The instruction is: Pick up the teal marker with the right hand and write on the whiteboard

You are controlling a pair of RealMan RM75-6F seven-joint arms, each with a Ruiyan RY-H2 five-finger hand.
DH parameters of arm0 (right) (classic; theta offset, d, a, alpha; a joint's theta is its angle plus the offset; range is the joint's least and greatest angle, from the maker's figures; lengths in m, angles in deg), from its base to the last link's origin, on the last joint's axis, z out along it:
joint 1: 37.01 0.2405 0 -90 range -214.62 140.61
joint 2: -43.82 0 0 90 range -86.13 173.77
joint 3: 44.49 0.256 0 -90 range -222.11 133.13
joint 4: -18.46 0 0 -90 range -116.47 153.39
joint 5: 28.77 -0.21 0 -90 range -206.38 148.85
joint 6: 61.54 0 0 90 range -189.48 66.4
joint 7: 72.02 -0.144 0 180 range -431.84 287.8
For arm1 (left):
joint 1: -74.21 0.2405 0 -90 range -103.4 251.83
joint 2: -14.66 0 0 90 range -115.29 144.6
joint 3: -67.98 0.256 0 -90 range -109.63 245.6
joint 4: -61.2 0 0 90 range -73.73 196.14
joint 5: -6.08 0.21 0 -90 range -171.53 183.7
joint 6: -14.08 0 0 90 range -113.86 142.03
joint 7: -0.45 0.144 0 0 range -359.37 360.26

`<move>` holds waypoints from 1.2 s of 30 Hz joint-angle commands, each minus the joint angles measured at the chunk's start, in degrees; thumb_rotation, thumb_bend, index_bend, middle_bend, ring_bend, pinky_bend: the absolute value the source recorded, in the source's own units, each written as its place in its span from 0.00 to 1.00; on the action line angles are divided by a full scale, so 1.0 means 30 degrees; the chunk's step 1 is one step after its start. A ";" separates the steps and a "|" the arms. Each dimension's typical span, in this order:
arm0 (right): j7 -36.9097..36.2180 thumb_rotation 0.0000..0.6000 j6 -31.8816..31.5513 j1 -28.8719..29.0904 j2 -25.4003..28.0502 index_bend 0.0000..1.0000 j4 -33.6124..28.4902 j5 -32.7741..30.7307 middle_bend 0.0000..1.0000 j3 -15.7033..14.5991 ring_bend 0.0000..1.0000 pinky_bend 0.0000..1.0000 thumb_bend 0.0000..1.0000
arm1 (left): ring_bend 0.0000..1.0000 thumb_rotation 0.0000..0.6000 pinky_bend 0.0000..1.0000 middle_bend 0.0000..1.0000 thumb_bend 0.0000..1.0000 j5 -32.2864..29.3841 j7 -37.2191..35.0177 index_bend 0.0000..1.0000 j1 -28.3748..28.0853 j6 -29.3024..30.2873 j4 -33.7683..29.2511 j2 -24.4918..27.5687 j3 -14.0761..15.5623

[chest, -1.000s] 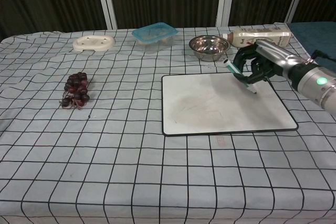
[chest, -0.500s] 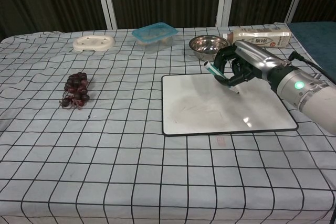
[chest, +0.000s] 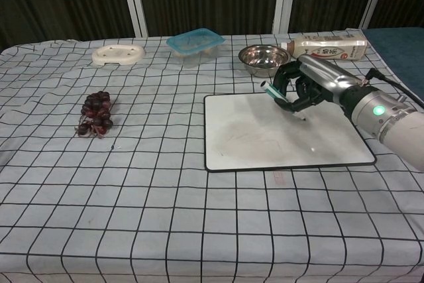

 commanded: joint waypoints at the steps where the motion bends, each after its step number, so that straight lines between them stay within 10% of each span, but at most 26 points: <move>1: 0.0004 1.00 0.0021 0.0020 -0.0051 1.00 0.0178 0.0047 0.75 -0.0060 0.72 0.75 0.33 | 0.00 1.00 0.06 0.00 0.38 -0.0003 -0.0009 0.00 -0.0003 -0.0007 -0.0021 0.0013 -0.0004; 36: -0.1962 1.00 -0.0637 -0.1065 0.0695 1.00 0.2064 0.0608 0.75 -0.0880 0.72 0.75 0.33 | 0.00 1.00 0.06 0.00 0.39 -0.0056 0.0105 0.00 -0.0013 -0.0159 -0.0166 0.0035 -0.0009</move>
